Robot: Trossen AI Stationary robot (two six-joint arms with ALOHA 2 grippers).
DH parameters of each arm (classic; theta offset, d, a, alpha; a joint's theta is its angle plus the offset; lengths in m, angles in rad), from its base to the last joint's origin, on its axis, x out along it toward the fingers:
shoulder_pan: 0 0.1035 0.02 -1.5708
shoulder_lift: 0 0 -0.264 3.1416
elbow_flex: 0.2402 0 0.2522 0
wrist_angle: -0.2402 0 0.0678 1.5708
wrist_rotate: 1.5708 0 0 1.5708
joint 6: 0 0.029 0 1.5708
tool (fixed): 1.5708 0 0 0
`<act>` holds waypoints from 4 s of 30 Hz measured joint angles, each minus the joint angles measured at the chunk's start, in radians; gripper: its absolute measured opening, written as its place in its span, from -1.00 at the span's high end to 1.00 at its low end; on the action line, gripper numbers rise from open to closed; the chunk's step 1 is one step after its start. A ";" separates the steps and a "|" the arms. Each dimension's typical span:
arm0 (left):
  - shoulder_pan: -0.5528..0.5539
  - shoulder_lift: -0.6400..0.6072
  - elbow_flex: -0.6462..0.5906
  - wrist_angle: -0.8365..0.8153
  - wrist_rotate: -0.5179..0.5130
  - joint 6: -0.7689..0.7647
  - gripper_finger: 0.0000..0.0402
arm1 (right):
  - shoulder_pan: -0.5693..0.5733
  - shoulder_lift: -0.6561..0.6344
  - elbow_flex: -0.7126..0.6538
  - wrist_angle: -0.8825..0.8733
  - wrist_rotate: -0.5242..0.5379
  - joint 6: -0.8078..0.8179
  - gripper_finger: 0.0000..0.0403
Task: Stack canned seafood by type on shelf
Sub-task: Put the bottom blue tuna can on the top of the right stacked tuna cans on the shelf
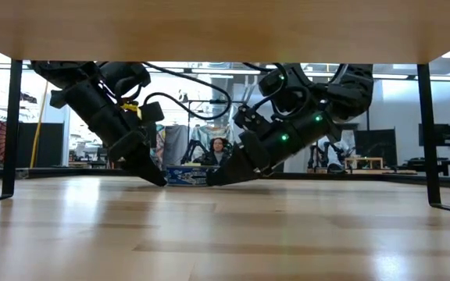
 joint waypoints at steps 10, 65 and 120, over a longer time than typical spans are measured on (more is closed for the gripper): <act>0.003 0.004 -0.003 0.104 0.107 0.152 -0.85 | -0.057 0.011 0.043 -0.015 -0.120 -0.031 -0.75; -0.008 -0.213 0.390 -0.431 0.163 0.253 -0.84 | 0.055 -0.451 0.177 -0.477 0.089 -0.105 -0.64; -0.169 -0.211 0.872 -0.814 0.125 0.322 -0.84 | 0.287 -0.618 0.434 -0.882 0.375 -0.074 -0.64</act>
